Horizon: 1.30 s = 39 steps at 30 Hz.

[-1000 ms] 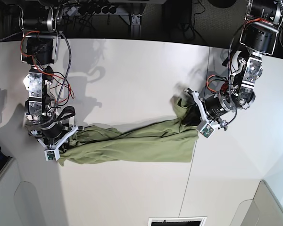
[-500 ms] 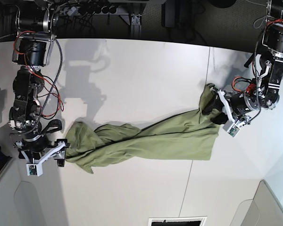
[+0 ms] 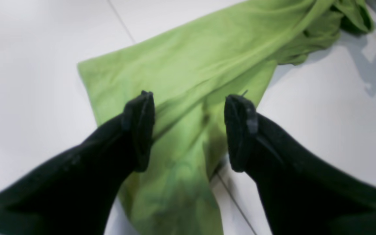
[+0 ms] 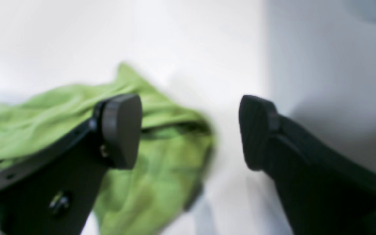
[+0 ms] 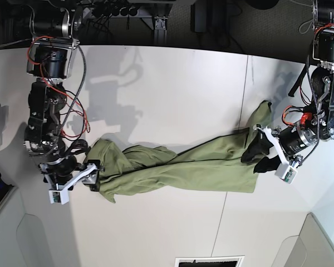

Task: Layout the t-shirt on the table in an organized manner, then fold the t-shirt properly
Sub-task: 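Lift the shirt with both grippers and pull the ends apart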

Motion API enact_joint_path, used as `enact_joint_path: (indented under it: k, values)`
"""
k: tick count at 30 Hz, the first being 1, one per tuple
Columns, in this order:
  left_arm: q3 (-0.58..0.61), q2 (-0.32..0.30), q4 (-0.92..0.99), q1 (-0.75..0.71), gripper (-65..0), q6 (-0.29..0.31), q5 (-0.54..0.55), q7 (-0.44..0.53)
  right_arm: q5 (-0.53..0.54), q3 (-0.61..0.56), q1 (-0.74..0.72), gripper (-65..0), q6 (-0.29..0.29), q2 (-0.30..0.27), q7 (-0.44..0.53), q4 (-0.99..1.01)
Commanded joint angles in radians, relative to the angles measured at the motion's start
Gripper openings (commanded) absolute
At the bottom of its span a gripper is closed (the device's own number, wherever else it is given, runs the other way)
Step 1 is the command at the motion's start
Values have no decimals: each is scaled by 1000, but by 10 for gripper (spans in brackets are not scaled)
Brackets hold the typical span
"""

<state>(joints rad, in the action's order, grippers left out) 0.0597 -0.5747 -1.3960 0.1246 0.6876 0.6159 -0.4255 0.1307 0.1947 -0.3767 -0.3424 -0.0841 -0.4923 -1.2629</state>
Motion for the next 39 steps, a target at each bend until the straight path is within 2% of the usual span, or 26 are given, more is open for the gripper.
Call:
enact_joint_path:
  k: [1, 3, 5, 9, 11, 14, 15, 20, 23, 24, 25, 28, 30, 32, 34, 37, 39]
  values:
    - [-4, -1, -16, 31, -284, 11, -30, 54, -5, 1, -25, -199, 5, 6, 46, 16]
    - [18, 19, -14, 48, -284, 11, -138, 131, -29, 1, -25, -199, 5, 25, 85, 73]
    - [60, 30, -14, 74, -284, -26, -230, 184, -35, 1, -24, -199, 5, 36, 88, 111]
    - [191, 49, -8, 125, -284, -44, -377, 196, -43, 1, -24, -199, 5, 40, 84, 168]
    - [260, 55, 4, 134, -285, -106, -467, 245, -46, 1, -24, -199, 5, 41, 76, 188]
    - [328, 55, 38, 145, -285, -264, -600, 334, -45, 1, -24, -199, 5, 41, 69, 194]
    - [342, 55, 52, 155, -285, -280, -629, 340, -45, 1, -24, -199, 5, 40, 69, 194]
    - [386, 71, 137, 201, -285, -283, -705, 341, -45, 1, -24, -199, 1, 40, 64, 194]
    - [386, 91, 182, 208, -286, -279, -711, 340, -45, 1, -24, -199, -6, 41, 64, 194]
    - [386, 93, 188, 208, -300, -278, -711, 340, -45, 1, -24, -199, -6, 43, 62, 194]
    - [386, 92, 190, 207, -341, -267, -711, 340, -45, 1, -24, -199, -6, 46, 61, 194]
    - [386, 89, 187, 211, -558, -250, -714, 339, -45, 1, -24, -201, -5, 52, 54, 194]
    - [386, 74, 172, 223, -643, -250, -718, 339, -44, 1, -24, -201, -5, 51, 40, 194]
    - [385, 52, 130, 225, -650, -259, -718, 339, -44, 1, -24, -201, -5, 51, 6, 194]
    - [385, 24, 72, 225, -650, -306, -716, 328, -44, 1, -24, -201, -5, 51, -25, 194]
    - [385, -5, -21, 225, -650, -390, -717, 293, -44, 1, -11, -201, -5, 51, -16, 190]
    - [385, -13, -71, 232, -650, -415, -717, 276, -43, 1, 5, -201, -5, 51, -8, 181]
